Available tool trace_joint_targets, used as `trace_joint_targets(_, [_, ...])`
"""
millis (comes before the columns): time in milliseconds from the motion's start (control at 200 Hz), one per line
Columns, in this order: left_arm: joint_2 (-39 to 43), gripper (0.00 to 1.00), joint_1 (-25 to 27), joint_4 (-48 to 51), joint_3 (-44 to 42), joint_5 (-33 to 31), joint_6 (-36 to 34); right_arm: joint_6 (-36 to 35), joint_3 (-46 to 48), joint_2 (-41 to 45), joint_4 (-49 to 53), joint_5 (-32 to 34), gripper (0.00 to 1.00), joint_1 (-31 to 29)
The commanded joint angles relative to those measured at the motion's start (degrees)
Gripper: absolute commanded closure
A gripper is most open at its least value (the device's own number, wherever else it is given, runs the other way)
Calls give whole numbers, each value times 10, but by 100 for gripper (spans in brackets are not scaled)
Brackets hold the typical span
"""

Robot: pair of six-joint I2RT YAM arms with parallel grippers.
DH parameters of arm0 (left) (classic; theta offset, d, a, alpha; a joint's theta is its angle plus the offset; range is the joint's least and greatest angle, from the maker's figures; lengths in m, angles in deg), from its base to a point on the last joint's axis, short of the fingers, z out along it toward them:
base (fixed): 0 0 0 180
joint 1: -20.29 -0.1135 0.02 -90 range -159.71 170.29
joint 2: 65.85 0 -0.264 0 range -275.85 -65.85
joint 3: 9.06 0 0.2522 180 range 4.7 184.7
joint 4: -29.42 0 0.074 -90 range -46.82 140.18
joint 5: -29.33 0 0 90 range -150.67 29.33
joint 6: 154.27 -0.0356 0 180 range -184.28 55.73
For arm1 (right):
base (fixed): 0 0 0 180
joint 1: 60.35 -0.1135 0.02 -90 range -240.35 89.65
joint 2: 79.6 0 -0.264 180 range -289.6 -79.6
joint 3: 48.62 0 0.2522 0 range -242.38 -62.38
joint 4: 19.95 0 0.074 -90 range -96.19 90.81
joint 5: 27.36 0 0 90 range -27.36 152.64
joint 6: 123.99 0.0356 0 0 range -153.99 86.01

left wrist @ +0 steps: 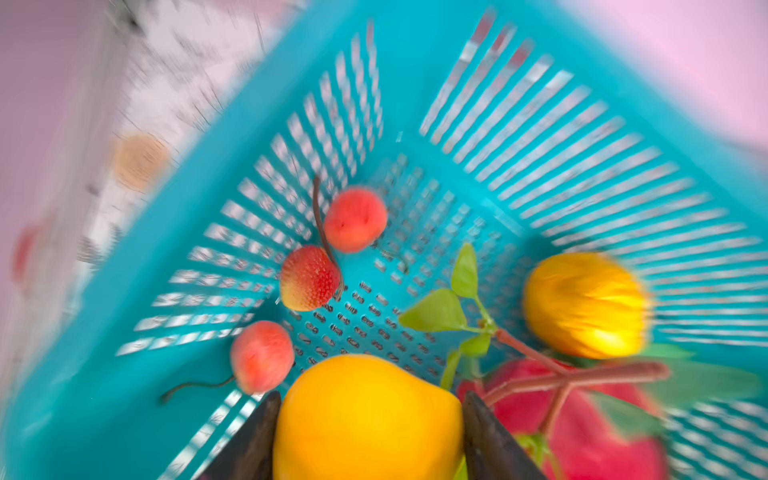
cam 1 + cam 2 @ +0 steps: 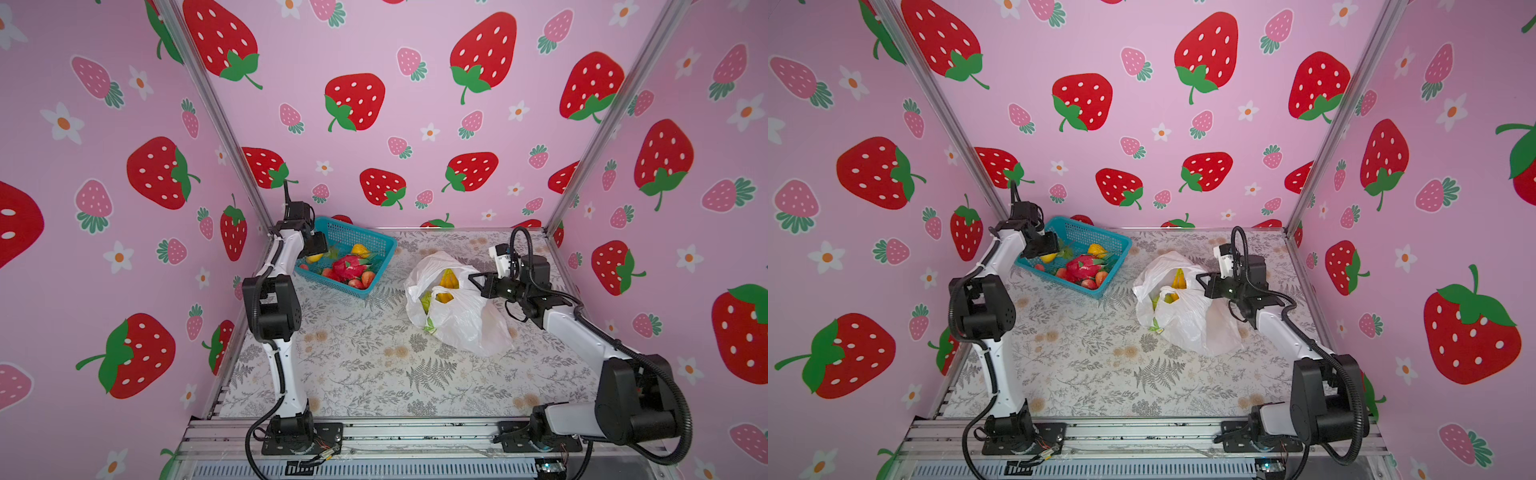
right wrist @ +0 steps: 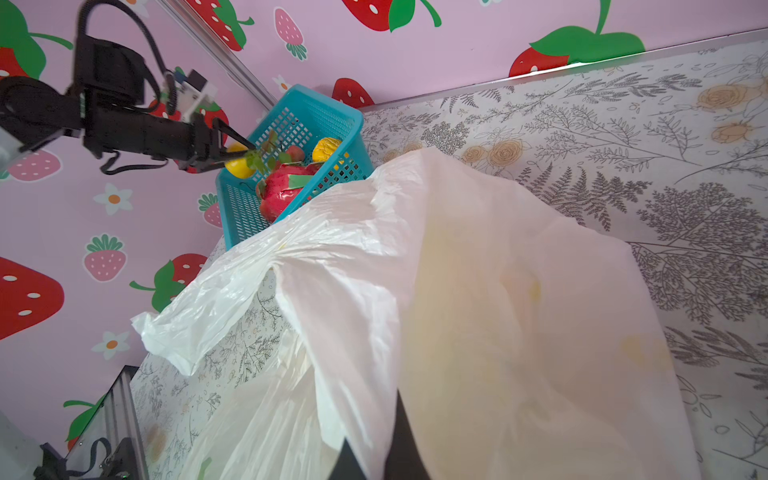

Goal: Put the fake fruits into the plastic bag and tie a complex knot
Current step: 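Carry the yellow pear with the left gripper to the bag mouth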

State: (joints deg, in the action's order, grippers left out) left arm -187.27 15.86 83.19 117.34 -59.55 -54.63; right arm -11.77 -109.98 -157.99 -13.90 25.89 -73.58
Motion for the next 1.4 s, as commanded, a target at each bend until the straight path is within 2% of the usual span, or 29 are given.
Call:
trace_joint_targets(0, [78, 46, 6, -67, -55, 9, 27, -5, -2, -2, -11, -5, 100, 2])
trace_joint_targets(135, [186, 47, 23, -160, -190, 58, 73, -3, -5, -2, -13, -3, 100, 2])
trace_joint_targets(280, [282, 48, 66, -216, -307, 58, 99, -2, -9, -2, -12, -5, 100, 2])
trace_joint_targets(405, [345, 48, 141, -260, -396, 59, 114, -2, -8, -2, -13, -6, 100, 2])
trace_joint_targets(570, [400, 48, 248, -276, -468, 57, 127, -3, -5, 9, -9, -2, 100, 2])
trace_joint_targets(625, [417, 48, 281, -276, -487, 55, 121, -3, -5, 11, -9, -2, 100, 2])
trace_joint_targets(730, [447, 48, 327, -244, -517, 13, 111, -2, -5, 11, -8, -3, 100, 2])
trace_joint_targets(1006, [483, 50, 339, -195, -596, -142, 115, 6, -8, 8, -16, -14, 100, 2])
trace_joint_targets(1106, [467, 50, 343, -194, -601, -120, 113, 5, -8, 10, -15, -12, 100, 2])
trace_joint_targets(1201, [457, 50, 370, -225, -601, -84, 99, 7, -7, 9, -15, -12, 100, 2])
trace_joint_targets(1396, [422, 50, 416, -240, -561, -100, 84, 11, -6, 9, -18, -15, 100, 2])
